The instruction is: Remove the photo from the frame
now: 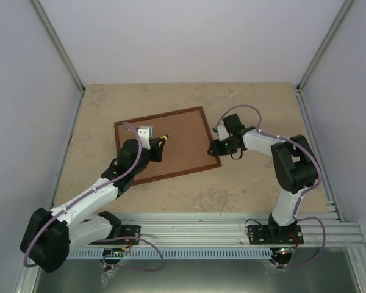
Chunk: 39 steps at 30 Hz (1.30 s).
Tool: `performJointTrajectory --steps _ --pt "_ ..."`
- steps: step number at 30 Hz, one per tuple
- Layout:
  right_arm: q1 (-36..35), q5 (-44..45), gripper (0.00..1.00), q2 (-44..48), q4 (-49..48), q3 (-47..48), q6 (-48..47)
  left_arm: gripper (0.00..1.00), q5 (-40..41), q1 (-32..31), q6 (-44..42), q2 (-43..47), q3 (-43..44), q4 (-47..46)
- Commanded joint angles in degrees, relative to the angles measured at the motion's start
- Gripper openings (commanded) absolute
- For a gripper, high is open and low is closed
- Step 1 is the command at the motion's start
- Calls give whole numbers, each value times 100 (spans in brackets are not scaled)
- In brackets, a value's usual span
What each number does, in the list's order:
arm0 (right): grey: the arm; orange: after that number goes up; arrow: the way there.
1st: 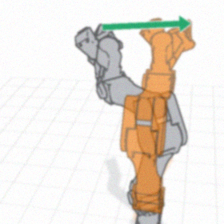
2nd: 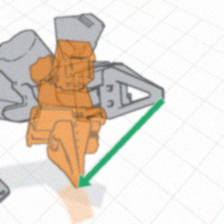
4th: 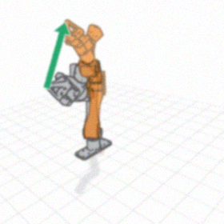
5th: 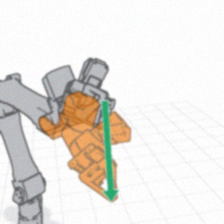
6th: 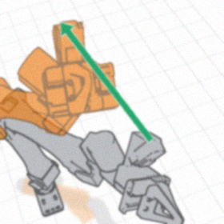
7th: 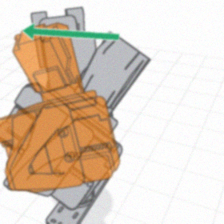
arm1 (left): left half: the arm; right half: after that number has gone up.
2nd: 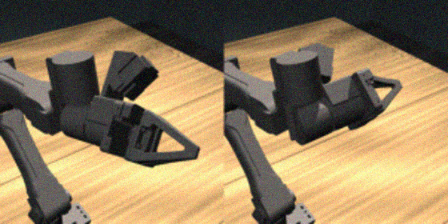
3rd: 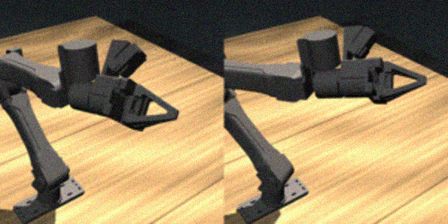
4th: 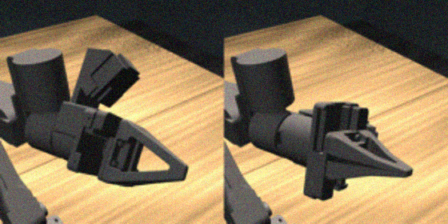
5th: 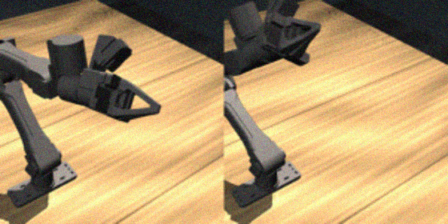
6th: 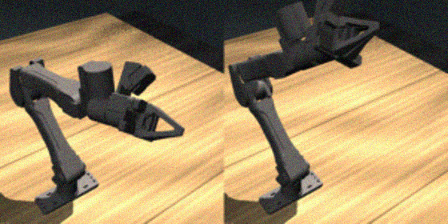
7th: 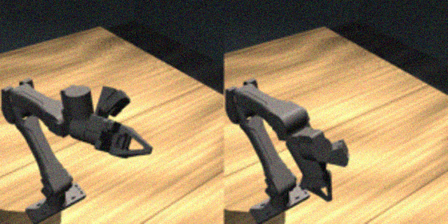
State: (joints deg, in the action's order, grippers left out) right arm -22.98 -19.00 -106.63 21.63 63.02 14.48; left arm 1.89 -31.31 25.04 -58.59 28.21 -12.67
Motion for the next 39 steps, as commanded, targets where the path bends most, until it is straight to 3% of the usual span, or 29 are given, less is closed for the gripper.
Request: performJointTrajectory --steps 1,8,21,29,39 --pt "-360 -110 48 300 13 -361 167 0 -649 29 -386 -239 47 -367" --pt "-388 808 44 647 100 -524 102 0 -1094 27 -904 -537 20 -618" --pt "-557 196 40 507 -194 -507 112 0 -1313 21 -2074 -911 -355 -1768" --pt "-637 294 39 361 -210 -449 121 0 -1692 26 -2802 -1596 14 -1521" --pt "-595 450 12 221 -214 -543 34 0 -2429 13 -3140 -1885 -17 -1616"
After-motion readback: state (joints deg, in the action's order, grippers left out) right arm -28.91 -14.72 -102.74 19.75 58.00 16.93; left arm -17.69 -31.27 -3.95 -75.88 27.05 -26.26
